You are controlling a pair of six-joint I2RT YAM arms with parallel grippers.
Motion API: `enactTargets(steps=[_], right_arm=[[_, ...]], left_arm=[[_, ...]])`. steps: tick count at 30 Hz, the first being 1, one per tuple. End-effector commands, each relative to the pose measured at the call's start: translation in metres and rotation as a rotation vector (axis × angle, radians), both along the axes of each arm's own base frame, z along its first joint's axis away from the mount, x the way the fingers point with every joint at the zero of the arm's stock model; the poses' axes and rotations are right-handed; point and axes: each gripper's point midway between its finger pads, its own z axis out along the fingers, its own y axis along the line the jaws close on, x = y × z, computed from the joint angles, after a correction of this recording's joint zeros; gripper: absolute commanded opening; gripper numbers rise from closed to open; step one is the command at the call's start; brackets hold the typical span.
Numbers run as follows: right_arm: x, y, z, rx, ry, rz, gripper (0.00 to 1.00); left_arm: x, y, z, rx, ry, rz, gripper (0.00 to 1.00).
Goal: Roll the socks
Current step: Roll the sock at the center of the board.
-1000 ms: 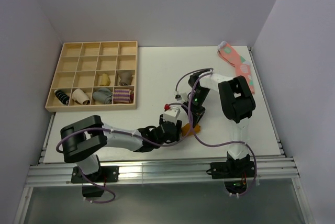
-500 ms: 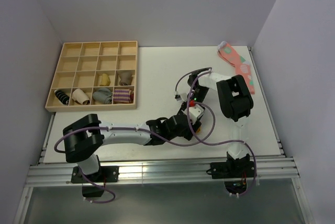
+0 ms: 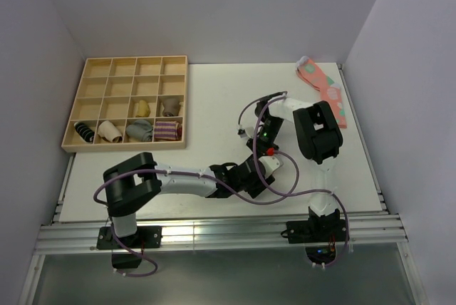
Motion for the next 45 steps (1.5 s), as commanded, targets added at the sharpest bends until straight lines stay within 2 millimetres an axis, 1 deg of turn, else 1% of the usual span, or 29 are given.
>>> enactTargets(steps=[1,10,13,20,25,27,28,29,30,31,34,36,39,40,42,43,44,45], right_arm=[[0.028,-0.014,-0.026,-0.067,-0.133,0.08,0.0],[0.026,-0.016,-0.026,-0.074,-0.115,0.09,0.0],[0.026,-0.017,-0.026,-0.079,-0.111,0.09,0.0],[0.025,-0.018,-0.026,-0.082,-0.098,0.101,0.0],[0.024,-0.018,-0.027,-0.081,-0.087,0.108,0.0],[0.023,-0.018,-0.026,-0.08,-0.084,0.109,0.0],[0.023,-0.018,-0.026,-0.08,-0.084,0.109,0.0],[0.023,-0.018,-0.026,-0.078,-0.083,0.109,0.0],[0.022,-0.017,-0.026,-0.076,-0.082,0.109,0.0],[0.022,-0.017,-0.026,-0.075,-0.079,0.109,0.01],[0.021,-0.016,-0.026,-0.067,-0.075,0.109,0.02],[0.023,-0.016,-0.025,-0.067,-0.083,0.101,0.04],[0.03,-0.012,-0.022,-0.055,-0.115,0.079,0.11],[0.032,-0.009,-0.019,-0.039,-0.12,0.068,0.21],[0.042,-0.007,-0.009,-0.018,-0.151,0.035,0.32],[0.046,-0.006,-0.003,-0.007,-0.16,0.019,0.41],[0.053,-0.001,0.004,0.025,-0.176,0.001,0.43],[0.058,-0.002,0.013,0.047,-0.192,-0.022,0.46]], left_arm=[[0.003,-0.012,0.006,-0.01,-0.036,-0.031,0.65],[0.008,-0.018,-0.007,0.031,-0.051,-0.04,0.65],[0.01,-0.018,-0.014,0.055,-0.055,-0.038,0.65],[0.017,-0.011,-0.038,0.141,-0.074,-0.019,0.65],[0.019,-0.009,-0.048,0.169,-0.078,-0.018,0.62],[0.02,-0.009,-0.049,0.173,-0.083,-0.017,0.55],[0.02,-0.008,-0.05,0.178,-0.081,-0.017,0.49],[0.019,-0.008,-0.053,0.187,-0.078,-0.022,0.35],[0.019,-0.008,-0.054,0.19,-0.077,-0.022,0.29],[0.018,-0.008,-0.057,0.197,-0.073,-0.027,0.15],[0.017,-0.007,-0.061,0.205,-0.067,-0.033,0.0],[0.016,-0.006,-0.062,0.203,-0.06,-0.035,0.0],[0.013,-0.005,-0.061,0.194,-0.05,-0.037,0.0],[0.012,-0.004,-0.061,0.191,-0.046,-0.036,0.0],[0.011,-0.004,-0.062,0.186,-0.038,-0.037,0.0],[0.009,-0.002,-0.063,0.187,-0.03,-0.036,0.0],[0.008,-0.002,-0.064,0.185,-0.026,-0.036,0.0],[0.008,-0.002,-0.064,0.18,-0.025,-0.033,0.0]])
